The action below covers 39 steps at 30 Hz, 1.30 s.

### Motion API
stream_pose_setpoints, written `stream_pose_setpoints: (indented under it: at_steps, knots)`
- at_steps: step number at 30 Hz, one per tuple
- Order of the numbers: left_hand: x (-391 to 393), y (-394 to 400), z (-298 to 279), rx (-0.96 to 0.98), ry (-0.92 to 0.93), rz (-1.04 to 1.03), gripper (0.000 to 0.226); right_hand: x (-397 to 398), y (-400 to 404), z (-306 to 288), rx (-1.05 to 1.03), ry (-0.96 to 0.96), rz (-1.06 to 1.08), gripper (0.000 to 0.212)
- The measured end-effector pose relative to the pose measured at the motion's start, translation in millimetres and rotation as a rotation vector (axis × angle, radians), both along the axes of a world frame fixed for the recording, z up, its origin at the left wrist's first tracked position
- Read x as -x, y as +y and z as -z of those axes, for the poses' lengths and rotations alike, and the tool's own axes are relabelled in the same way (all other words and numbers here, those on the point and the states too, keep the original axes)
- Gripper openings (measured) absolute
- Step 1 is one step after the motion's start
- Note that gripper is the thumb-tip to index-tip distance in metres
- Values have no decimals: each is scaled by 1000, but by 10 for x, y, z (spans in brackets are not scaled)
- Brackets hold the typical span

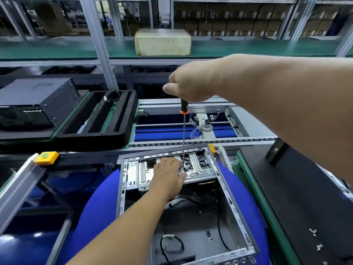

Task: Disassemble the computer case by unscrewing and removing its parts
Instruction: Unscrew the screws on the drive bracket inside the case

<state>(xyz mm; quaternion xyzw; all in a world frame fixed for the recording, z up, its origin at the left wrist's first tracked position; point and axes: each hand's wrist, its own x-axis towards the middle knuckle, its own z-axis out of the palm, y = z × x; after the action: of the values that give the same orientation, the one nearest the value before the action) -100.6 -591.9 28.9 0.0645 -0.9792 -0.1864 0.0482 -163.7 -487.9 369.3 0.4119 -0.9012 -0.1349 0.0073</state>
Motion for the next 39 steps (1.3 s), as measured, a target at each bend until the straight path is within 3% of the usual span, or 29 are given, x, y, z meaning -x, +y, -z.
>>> stream_pose_setpoints:
  at_steps: [3, 10, 17, 21, 23, 27, 29, 34, 39]
  knots:
    - [15, -7, -8, 1, -12, 0, 55, 73, 13, 61, 28, 73, -22, 44]
    - [24, -15, -22, -21, -16, -14, 53, 173, 111, 62, 153, -136, -29, 11]
    - [35, -25, -16, -28, -15, -21, 53, 110, 117, 7, 171, -254, -22, 23]
    - [41, -22, -24, -25, -22, -13, 53, 75, 91, 22, 193, -260, -24, 14]
    - [36, -22, -14, -24, -24, -10, 53, 81, 80, 57, 185, -190, -6, 11]
    - [35, -25, 10, -27, -15, -5, 52, 119, 84, 146, 115, 65, 21, 42]
    - [37, -25, 18, -23, -17, 0, 53, 146, 85, 174, 112, 111, -7, 38]
    - [37, -22, 12, -15, -22, 4, 53, 151, 93, 155, 203, -88, -27, 12]
    - [42, -17, 4, -12, -28, 4, 53, 120, 102, 125, 253, -197, -36, 13]
